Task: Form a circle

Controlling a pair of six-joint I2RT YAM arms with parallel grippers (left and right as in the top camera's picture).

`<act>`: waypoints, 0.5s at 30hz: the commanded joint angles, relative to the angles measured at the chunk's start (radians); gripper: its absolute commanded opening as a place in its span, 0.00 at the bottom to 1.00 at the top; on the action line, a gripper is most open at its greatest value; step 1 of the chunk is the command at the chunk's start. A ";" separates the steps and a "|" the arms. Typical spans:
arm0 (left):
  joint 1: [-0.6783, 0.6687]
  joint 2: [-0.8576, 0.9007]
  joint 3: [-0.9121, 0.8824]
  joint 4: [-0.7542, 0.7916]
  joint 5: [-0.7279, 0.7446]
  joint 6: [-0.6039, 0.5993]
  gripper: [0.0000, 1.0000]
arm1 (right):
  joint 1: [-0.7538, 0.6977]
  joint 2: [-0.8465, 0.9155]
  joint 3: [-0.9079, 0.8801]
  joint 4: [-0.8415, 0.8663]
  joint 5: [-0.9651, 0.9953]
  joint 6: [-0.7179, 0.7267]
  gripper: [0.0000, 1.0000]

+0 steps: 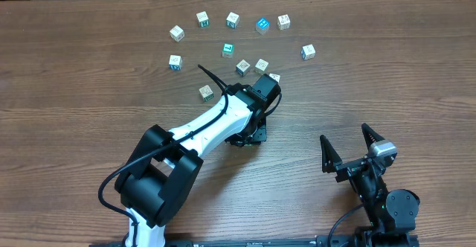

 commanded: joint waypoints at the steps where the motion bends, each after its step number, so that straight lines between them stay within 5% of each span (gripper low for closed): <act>1: -0.013 -0.015 -0.010 0.001 -0.019 -0.041 0.31 | -0.003 -0.009 -0.010 0.006 0.008 -0.005 1.00; 15: -0.013 -0.015 -0.010 0.016 -0.049 -0.050 0.33 | -0.003 -0.009 -0.010 0.006 0.008 -0.005 1.00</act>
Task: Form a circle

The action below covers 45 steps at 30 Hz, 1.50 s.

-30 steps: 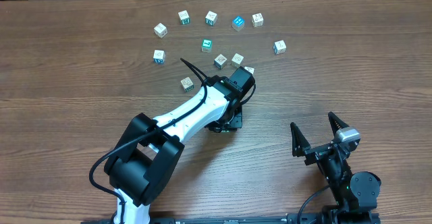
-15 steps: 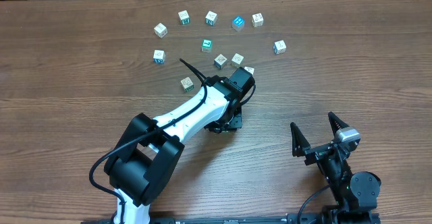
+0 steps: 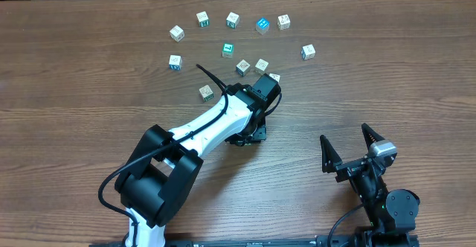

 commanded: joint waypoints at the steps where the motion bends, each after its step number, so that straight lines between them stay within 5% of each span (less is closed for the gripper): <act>1: -0.013 -0.015 -0.010 0.009 -0.021 -0.014 0.33 | -0.003 -0.009 -0.010 0.006 0.007 -0.005 1.00; 45: -0.013 -0.015 -0.010 0.011 -0.043 -0.021 0.31 | -0.003 -0.009 -0.010 0.006 0.007 -0.005 1.00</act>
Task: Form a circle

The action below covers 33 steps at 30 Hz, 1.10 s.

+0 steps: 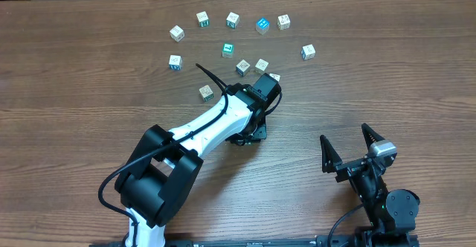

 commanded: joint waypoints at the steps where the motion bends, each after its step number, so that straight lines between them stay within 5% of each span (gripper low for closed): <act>1: -0.013 -0.015 -0.010 0.002 -0.034 -0.017 0.31 | -0.003 -0.009 -0.010 0.006 0.008 -0.004 1.00; 11: -0.013 -0.015 -0.010 0.003 -0.035 -0.017 0.36 | -0.003 -0.009 -0.010 0.006 0.008 -0.004 1.00; 24: -0.013 -0.015 -0.009 -0.003 0.016 0.021 0.67 | -0.003 -0.009 -0.010 0.006 0.008 -0.004 1.00; 33: -0.012 -0.020 0.129 -0.152 0.002 0.082 0.79 | -0.003 -0.009 -0.010 0.006 0.008 -0.004 1.00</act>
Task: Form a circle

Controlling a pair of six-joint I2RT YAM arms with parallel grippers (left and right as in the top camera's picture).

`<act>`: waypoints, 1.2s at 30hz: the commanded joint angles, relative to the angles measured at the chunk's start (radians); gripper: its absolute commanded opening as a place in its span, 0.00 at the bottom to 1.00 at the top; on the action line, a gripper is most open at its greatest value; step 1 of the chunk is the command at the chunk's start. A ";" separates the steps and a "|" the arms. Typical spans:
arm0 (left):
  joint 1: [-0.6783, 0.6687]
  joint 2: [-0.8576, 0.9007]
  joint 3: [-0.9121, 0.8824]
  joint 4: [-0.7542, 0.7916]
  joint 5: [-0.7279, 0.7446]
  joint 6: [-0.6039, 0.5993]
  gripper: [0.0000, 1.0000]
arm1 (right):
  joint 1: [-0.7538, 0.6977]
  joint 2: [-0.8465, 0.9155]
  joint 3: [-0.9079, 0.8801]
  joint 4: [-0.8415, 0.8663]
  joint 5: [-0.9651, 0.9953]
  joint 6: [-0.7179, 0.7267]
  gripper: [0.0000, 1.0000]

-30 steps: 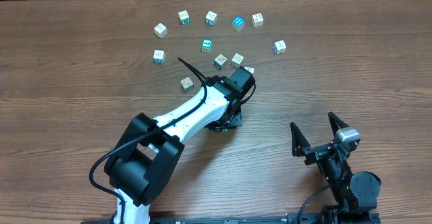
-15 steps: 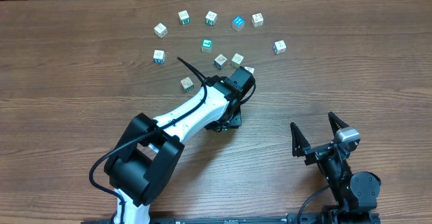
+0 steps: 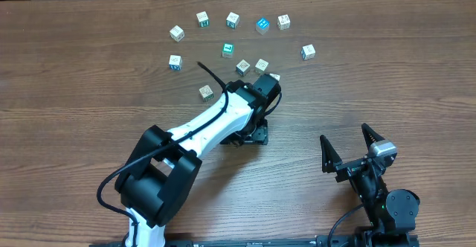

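Note:
Several small lettered cubes lie on the far half of the wooden table (image 3: pixel 89 128) in a loose arc: cube (image 3: pixel 176 33), cube (image 3: pixel 201 18), cube (image 3: pixel 233 19), a teal cube (image 3: pixel 262 25), cube (image 3: pixel 283 21) and cube (image 3: pixel 308 51). Inside the arc lie cube (image 3: pixel 227 50), cube (image 3: pixel 243 68), cube (image 3: pixel 261 65) and cube (image 3: pixel 274 77). Cube (image 3: pixel 175 62) and cube (image 3: pixel 206 92) lie on the left. My left gripper (image 3: pixel 253 136) points down under its white arm, near the cubes, its jaws mostly hidden. My right gripper (image 3: pixel 348 146) stands open and empty at the near right.
The white left arm (image 3: pixel 212 124) stretches diagonally from its base (image 3: pixel 152 191) toward the cubes, with a black cable (image 3: pixel 212 74) arching over it. A cardboard edge runs along the table's far side.
The left gripper under the arm has shifted slightly to the right. The cubes and the right arm are where they were.
At each earlier moment the left arm was stretched over the same spot just short of the inner cubes, with only tiny shifts. No cube has changed place. The right gripper has stayed open at the near right.

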 commanded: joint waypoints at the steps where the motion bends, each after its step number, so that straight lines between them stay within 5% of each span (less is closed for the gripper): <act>1: -0.012 -0.020 0.122 -0.079 -0.028 0.035 0.80 | -0.003 -0.009 -0.010 0.005 0.007 -0.005 1.00; 10: 0.031 -0.021 0.282 -0.186 -0.070 0.120 0.81 | -0.003 -0.009 -0.010 0.006 0.007 -0.005 1.00; 27: 0.301 -0.021 0.290 -0.170 -0.070 0.132 0.85 | -0.003 -0.009 -0.010 0.005 0.007 -0.005 1.00; 30: 0.332 -0.021 0.290 -0.169 -0.071 0.132 1.00 | -0.003 -0.009 -0.010 0.005 0.007 -0.005 1.00; 36: 0.341 -0.021 0.290 -0.168 -0.071 0.132 1.00 | -0.003 -0.009 -0.010 0.005 0.007 -0.005 1.00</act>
